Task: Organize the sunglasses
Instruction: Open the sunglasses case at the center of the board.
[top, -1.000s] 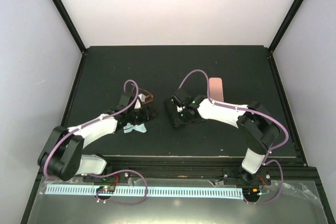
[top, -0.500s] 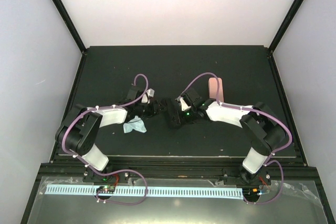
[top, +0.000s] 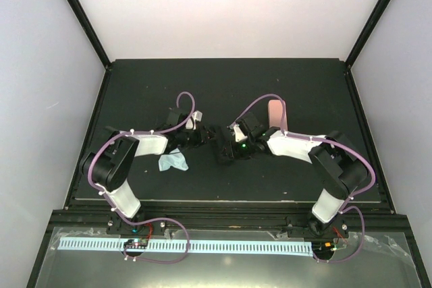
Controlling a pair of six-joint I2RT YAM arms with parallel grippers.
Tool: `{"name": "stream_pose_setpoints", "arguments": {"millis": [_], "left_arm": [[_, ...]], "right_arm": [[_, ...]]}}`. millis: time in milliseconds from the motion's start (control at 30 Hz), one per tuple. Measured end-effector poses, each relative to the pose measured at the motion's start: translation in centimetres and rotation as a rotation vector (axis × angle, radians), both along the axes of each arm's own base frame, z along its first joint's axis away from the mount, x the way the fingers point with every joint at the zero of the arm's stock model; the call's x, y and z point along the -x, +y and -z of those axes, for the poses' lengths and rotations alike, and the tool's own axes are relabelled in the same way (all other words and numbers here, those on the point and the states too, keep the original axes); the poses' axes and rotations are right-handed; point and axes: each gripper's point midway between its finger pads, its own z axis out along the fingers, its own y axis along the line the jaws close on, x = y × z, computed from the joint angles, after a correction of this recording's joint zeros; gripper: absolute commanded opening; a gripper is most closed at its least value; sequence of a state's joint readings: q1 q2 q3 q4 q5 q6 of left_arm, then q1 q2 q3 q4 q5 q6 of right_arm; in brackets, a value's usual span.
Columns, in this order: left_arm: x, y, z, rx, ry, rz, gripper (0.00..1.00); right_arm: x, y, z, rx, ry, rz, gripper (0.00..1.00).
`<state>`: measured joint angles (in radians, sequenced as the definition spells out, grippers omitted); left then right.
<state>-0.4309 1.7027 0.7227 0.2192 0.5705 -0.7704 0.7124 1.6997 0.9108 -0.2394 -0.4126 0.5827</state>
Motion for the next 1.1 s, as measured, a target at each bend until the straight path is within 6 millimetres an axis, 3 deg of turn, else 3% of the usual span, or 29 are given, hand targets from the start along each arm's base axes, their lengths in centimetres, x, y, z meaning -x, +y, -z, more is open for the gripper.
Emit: {"name": "stream_pose_setpoints", "arguments": {"millis": [600, 967, 1100], "left_arm": [[-0.9, 1.4, 0.3, -0.052, -0.029, -0.082, 0.42], [-0.7, 0.3, 0.7, -0.002, -0.014, -0.010, 0.52], [-0.3, -0.2, 0.9, 0.007, -0.013, 0.019, 0.56]], "right_arm": [[0.0, -0.1, 0.0, -0.031, 0.013, 0.001, 0.39], [-0.1, -0.2, 0.0, -0.036, 0.025, 0.013, 0.48], [-0.1, -0.2, 0.0, -0.035, 0.028, 0.016, 0.57]]}}
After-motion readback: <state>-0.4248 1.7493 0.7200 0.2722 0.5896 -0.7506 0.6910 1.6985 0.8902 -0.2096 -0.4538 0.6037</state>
